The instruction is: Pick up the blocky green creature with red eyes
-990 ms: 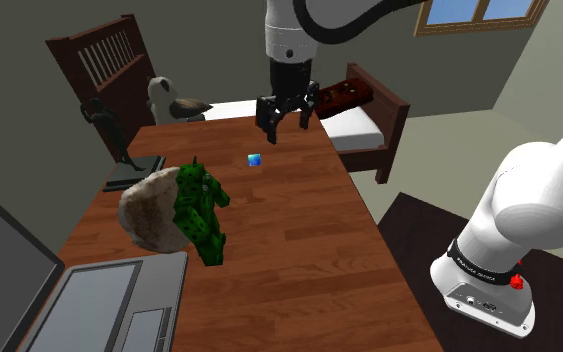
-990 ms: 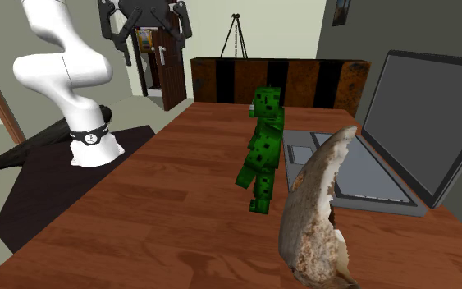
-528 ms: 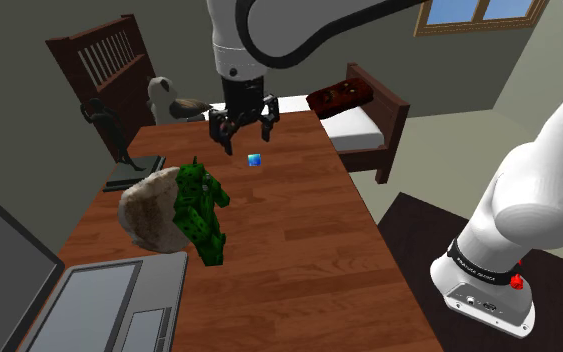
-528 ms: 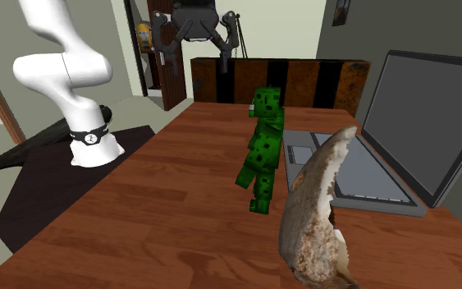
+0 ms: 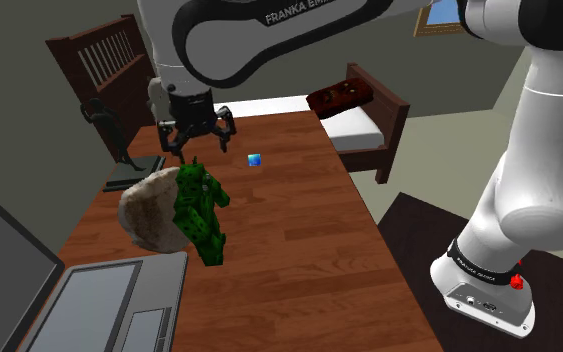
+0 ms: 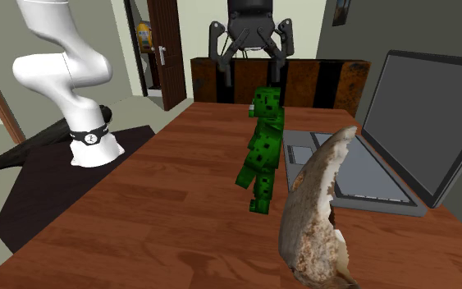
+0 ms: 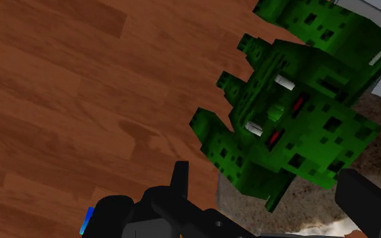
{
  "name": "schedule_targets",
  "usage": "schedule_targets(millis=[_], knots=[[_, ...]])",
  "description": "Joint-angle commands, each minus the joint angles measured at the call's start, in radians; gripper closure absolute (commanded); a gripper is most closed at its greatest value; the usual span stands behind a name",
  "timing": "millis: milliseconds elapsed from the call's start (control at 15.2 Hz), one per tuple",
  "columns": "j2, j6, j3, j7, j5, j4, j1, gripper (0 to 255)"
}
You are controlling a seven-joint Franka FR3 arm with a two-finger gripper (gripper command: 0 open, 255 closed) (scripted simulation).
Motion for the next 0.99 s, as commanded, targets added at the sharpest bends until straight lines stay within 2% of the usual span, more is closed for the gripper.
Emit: schedule_targets(millis=[0,66,660,726,924], knots=[[0.106,-0.020,-0.004,0.061,-0.059,0.119,0.038,0],[0.148,-0.033,-0.009,0.082,-0.080,0.171,0.058,0],[0.158,0.063,-0.018,0.098,-0.091,0.084,0.054,0],[0.160,0.062,-0.018,0.099,-0.092,0.086,0.055,255],[0.160,0.062,-0.018,0.099,-0.092,0.087,0.055,255]])
